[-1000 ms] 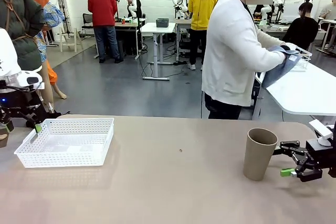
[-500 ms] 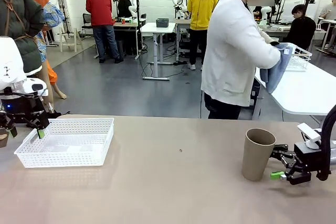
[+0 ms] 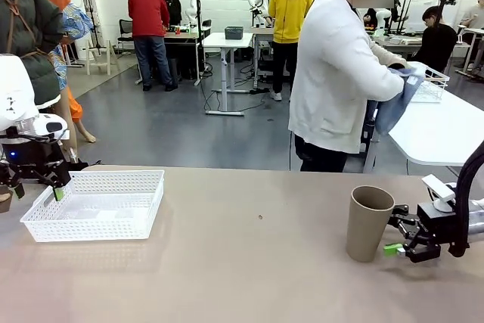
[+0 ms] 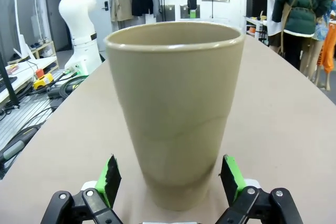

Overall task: Clean and organize the cups into the basket.
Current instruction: Pick up the Organizing basket and move it to the center of the table, then pick up the Reusable plastic cup from the right side of the table and place it inside the Organizing basket.

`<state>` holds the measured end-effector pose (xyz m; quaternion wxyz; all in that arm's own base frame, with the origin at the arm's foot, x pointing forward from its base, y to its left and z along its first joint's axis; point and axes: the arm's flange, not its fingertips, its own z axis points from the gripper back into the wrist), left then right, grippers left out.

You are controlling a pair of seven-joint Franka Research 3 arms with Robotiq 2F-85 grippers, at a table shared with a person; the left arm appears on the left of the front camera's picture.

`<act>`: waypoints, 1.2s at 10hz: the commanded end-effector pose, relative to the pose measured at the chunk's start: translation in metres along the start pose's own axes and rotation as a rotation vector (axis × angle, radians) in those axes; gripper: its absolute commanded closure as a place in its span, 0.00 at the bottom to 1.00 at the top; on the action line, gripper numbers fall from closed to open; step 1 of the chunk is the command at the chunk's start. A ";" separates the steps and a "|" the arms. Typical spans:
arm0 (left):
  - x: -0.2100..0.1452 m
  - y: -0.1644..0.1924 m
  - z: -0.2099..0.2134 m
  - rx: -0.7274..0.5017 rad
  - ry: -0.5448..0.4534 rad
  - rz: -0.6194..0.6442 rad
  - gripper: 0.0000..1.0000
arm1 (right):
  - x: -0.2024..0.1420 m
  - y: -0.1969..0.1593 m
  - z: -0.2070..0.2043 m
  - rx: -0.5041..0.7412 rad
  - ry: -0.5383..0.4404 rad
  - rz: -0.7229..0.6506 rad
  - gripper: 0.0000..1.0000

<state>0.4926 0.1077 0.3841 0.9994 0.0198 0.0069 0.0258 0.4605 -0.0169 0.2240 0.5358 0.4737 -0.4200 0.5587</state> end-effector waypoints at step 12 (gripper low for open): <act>0.008 -0.007 -0.026 0.027 0.069 -0.010 0.00 | -0.019 -0.033 -0.063 0.000 0.021 -0.035 0.00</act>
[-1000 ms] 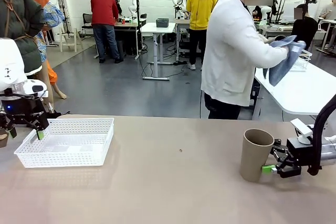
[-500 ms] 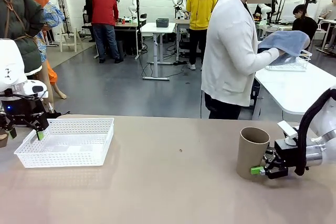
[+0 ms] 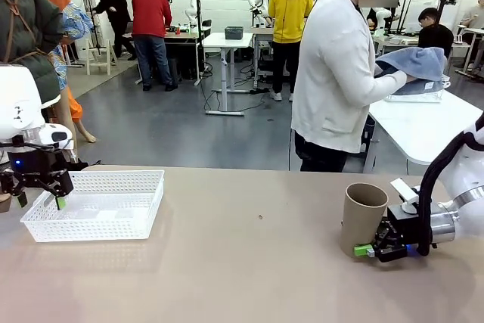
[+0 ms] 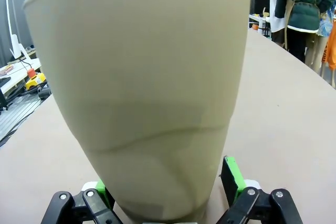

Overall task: Clean and organize the cups into the basket.
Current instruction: Pick up the Organizing basket and move it to the center of the table, then pick up the Reusable plastic cup from the right side of the table and place it inside the Organizing basket.

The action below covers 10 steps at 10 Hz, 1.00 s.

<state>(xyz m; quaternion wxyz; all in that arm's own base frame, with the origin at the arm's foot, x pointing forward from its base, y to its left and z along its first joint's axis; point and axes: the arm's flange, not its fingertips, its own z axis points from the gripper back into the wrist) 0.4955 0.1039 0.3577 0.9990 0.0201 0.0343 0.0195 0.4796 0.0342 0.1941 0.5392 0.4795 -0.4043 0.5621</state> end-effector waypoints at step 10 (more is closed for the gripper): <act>0.003 0.000 0.001 -0.021 0.045 -0.028 0.00 | -0.001 -0.007 -0.010 -0.015 0.001 -0.026 0.00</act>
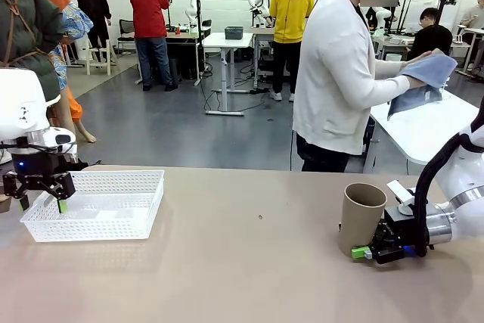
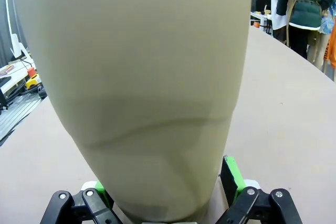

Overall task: Clean and organize the cups into the basket.
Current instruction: Pick up the Organizing basket and move it to the center of the table, then pick up the Reusable plastic cup from the right side of the table and place it inside the Organizing basket.

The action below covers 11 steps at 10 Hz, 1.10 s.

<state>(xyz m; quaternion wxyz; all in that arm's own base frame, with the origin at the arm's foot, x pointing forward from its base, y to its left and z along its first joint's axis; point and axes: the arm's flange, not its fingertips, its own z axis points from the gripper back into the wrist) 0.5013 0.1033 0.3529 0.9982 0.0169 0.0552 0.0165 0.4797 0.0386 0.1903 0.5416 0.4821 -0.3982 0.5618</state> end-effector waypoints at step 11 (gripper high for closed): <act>-0.005 -0.003 0.004 0.006 0.012 -0.051 1.00 | 0.000 -0.005 -0.004 0.000 -0.017 -0.018 0.22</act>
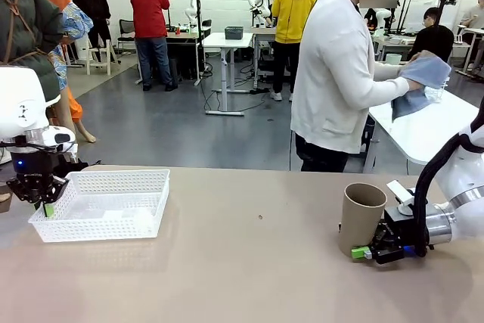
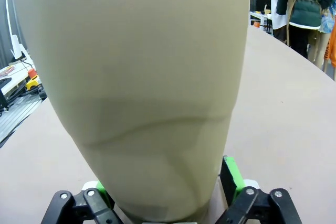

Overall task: Clean and organize the cups into the basket.
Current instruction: Pick up the Organizing basket and move it to the center of the table, then pick up the Reusable plastic cup from the right side of the table and place it inside the Organizing basket.

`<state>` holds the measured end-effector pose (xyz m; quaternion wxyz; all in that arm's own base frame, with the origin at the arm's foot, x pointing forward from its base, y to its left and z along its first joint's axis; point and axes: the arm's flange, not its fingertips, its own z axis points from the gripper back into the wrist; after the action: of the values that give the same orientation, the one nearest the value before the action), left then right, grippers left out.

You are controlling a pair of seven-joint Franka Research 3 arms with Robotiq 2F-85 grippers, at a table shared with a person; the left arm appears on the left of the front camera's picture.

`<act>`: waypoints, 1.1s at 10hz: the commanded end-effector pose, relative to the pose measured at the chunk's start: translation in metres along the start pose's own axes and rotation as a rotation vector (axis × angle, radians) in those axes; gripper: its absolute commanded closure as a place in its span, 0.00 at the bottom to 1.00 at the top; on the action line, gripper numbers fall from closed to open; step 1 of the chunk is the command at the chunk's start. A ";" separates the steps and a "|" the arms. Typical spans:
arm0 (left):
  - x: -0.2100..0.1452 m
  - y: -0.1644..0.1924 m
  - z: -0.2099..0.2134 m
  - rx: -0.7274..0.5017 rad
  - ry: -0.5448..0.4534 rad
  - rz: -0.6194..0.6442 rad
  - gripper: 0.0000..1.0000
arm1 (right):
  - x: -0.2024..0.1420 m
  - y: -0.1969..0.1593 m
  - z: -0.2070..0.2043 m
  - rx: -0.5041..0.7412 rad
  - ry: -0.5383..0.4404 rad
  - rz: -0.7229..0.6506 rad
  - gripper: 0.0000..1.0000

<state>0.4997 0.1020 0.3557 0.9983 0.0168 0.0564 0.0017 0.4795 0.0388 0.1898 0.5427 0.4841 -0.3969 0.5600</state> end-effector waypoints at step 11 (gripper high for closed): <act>-0.005 -0.004 0.005 -0.008 0.001 -0.015 1.00 | 0.000 -0.004 -0.002 0.035 -0.014 -0.009 1.00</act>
<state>0.4995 0.1011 0.3583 0.9984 0.0163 0.0545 0.0014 0.4784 0.0404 0.1894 0.5383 0.4905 -0.3960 0.5593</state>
